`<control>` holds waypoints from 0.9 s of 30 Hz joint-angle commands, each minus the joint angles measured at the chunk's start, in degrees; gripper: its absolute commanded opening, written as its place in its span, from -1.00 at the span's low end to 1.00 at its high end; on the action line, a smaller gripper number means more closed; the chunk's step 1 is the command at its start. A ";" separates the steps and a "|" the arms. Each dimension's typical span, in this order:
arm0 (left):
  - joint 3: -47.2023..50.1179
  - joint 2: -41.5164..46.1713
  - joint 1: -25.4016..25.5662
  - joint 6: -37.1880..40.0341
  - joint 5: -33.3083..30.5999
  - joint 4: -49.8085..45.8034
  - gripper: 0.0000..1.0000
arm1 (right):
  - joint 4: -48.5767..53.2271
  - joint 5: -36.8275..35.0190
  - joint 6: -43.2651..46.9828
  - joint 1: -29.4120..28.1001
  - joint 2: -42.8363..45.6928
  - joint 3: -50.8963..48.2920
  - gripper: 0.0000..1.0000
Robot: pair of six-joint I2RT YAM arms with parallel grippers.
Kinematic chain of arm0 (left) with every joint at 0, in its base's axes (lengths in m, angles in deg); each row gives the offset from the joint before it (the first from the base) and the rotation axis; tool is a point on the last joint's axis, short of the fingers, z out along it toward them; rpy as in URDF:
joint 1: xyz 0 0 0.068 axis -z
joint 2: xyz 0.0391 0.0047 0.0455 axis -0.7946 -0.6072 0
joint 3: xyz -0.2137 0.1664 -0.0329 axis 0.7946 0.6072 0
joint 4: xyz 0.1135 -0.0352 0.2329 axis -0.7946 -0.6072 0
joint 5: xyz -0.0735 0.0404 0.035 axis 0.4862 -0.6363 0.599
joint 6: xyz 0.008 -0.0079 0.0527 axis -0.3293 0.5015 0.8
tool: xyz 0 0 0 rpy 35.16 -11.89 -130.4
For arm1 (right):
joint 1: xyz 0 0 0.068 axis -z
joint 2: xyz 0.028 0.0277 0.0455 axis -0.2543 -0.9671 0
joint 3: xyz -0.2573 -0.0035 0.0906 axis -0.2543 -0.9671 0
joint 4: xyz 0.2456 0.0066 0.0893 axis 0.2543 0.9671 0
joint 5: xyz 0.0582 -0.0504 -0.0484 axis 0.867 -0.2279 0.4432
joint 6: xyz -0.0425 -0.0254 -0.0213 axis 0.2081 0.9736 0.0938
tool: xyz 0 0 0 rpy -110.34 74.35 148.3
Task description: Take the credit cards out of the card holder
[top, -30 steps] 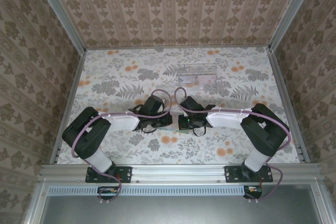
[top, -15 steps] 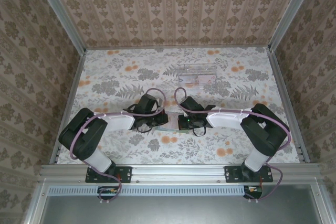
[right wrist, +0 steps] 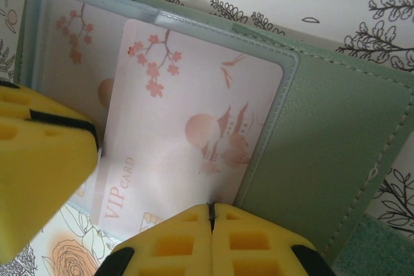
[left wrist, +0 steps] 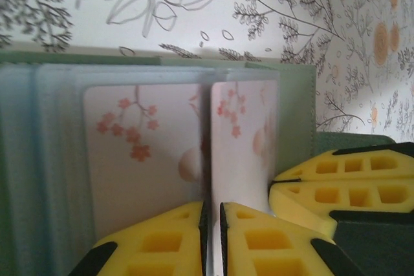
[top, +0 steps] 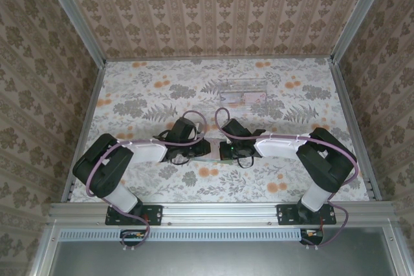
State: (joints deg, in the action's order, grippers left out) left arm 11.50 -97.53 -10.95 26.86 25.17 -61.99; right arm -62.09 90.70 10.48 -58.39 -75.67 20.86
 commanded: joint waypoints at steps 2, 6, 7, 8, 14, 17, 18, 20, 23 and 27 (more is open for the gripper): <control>0.23 -2.10 0.60 -0.12 0.62 0.70 -0.68 | 4.04 -1.35 -0.13 0.17 0.18 -0.36 -0.96; 0.24 -2.88 0.54 -0.09 0.04 0.14 -0.68 | 5.48 -2.59 0.61 0.16 3.62 -0.03 -0.84; 0.26 -2.98 0.65 -0.01 0.04 0.10 -0.68 | 6.14 -3.03 0.97 0.16 4.36 0.29 -0.80; 0.12 -3.05 0.69 0.07 0.00 0.05 -0.68 | 6.82 -3.32 1.37 0.16 4.87 0.51 -0.79; -0.39 -3.02 1.09 0.26 -0.15 -0.37 -0.68 | 7.87 -4.64 2.09 0.40 5.00 0.45 -0.79; -0.76 -3.14 1.46 0.36 -0.04 -0.42 -0.68 | 7.21 -4.68 2.07 0.48 3.80 0.00 -0.81; -0.94 -3.08 1.57 0.52 0.04 -0.54 -0.68 | 7.09 -4.67 2.07 0.48 3.28 0.09 -0.82; -1.37 -3.16 1.91 0.78 0.07 -0.83 -0.68 | 6.81 -4.45 1.98 0.44 2.27 0.00 -0.83; -1.73 -3.74 2.27 0.78 0.04 -0.87 -0.68 | 6.16 -4.06 1.81 0.42 1.31 -0.22 -0.84; -1.72 -4.53 2.45 0.36 0.39 0.11 -0.68 | 6.19 -4.19 1.72 0.44 0.74 -0.33 -0.86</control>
State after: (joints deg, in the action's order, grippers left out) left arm 10.08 -100.08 -9.09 26.73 25.87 -60.27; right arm -56.95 87.37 11.59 -58.22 -73.68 20.88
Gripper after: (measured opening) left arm 0.161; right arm 0.076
